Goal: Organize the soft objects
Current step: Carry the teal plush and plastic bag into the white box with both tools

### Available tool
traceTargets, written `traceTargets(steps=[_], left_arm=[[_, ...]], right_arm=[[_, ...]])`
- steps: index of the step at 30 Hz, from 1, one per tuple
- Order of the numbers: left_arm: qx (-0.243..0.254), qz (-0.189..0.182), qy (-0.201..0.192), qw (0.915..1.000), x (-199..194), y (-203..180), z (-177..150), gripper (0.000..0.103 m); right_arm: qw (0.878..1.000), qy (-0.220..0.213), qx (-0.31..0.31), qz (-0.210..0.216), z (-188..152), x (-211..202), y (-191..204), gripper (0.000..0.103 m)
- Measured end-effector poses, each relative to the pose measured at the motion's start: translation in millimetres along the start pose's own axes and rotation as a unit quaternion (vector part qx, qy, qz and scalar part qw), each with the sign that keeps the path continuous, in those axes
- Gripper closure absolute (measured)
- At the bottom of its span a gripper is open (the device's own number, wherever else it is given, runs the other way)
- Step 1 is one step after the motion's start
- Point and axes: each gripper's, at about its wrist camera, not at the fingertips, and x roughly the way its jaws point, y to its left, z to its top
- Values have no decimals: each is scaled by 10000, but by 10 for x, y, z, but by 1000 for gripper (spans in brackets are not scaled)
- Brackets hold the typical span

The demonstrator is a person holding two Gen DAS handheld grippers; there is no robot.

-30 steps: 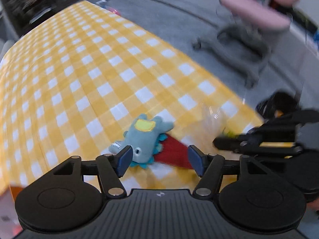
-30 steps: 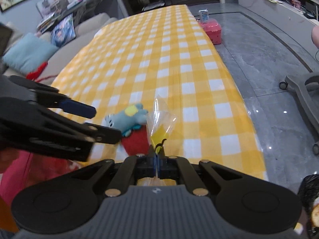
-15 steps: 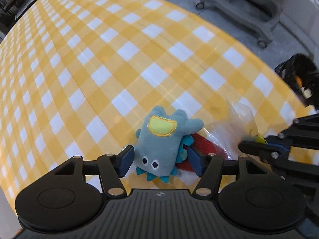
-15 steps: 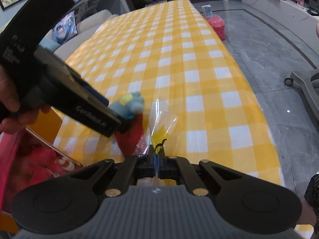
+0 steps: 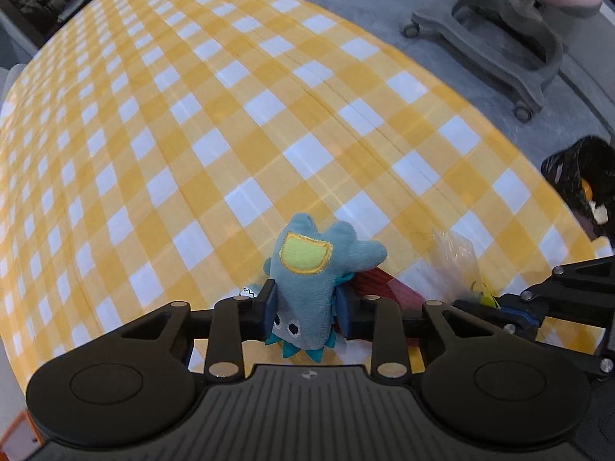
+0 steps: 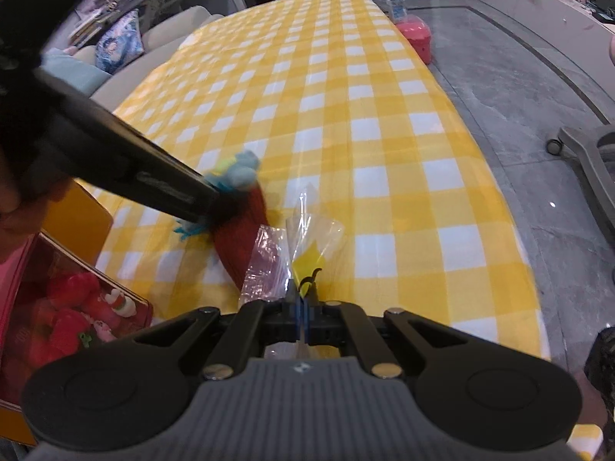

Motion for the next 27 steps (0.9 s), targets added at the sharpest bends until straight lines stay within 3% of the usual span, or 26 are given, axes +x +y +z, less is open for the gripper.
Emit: traceTargets(steps=[8, 14, 21, 27], left_arm=[[-86, 299, -638, 9975, -502, -67, -232, 68], [-280, 370, -1324, 9901, -1009, -205, -437, 68], [-532, 416, -1809, 9812, -1471, -391, -787, 68], [-935, 424, -2069, 9730, -1824, -390, -1224, 68]], right_arm=[[9985, -46, -284, -458, -19, -370, 91, 103], [9975, -379, -202, -558, -101, -952, 136, 103], [9965, -701, -23, -445, -233, -1619, 201, 103], [9962, -821, -168, -217, -351, -1936, 451, 103]])
